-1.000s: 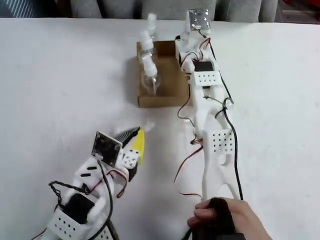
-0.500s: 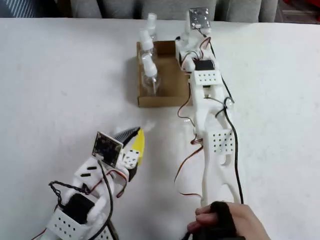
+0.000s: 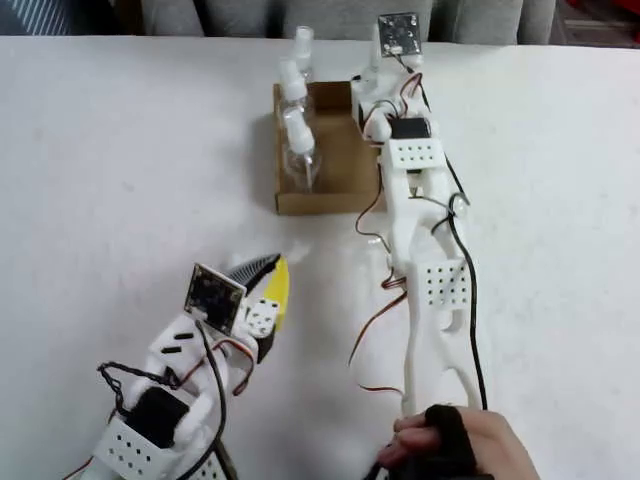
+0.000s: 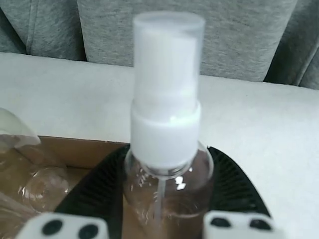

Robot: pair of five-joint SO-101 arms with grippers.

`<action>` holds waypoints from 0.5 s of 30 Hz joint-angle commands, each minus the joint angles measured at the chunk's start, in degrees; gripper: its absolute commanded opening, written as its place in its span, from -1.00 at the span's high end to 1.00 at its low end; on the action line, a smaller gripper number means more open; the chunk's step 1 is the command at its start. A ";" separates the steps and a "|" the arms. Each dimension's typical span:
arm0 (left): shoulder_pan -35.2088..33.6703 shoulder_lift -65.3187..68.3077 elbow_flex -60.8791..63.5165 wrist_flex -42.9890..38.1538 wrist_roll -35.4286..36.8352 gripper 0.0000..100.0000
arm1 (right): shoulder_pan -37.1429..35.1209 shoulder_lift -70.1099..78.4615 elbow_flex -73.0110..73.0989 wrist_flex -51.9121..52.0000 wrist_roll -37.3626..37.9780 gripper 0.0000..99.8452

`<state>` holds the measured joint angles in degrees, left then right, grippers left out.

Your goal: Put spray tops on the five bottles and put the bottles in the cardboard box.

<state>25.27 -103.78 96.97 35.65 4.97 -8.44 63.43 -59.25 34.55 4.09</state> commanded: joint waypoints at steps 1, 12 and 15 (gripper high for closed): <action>-0.48 -0.31 0.00 0.70 -0.70 0.96 | 0.84 -2.86 -1.05 1.36 0.18 0.76; -0.48 -0.31 0.00 0.97 -0.70 0.96 | 0.92 -2.86 -1.05 1.63 0.18 0.65; -0.48 -0.31 0.00 0.97 -0.70 0.96 | 0.92 -2.86 -0.79 1.71 0.26 0.57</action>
<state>25.27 -103.78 96.97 35.65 4.97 -8.53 63.43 -59.25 35.16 4.09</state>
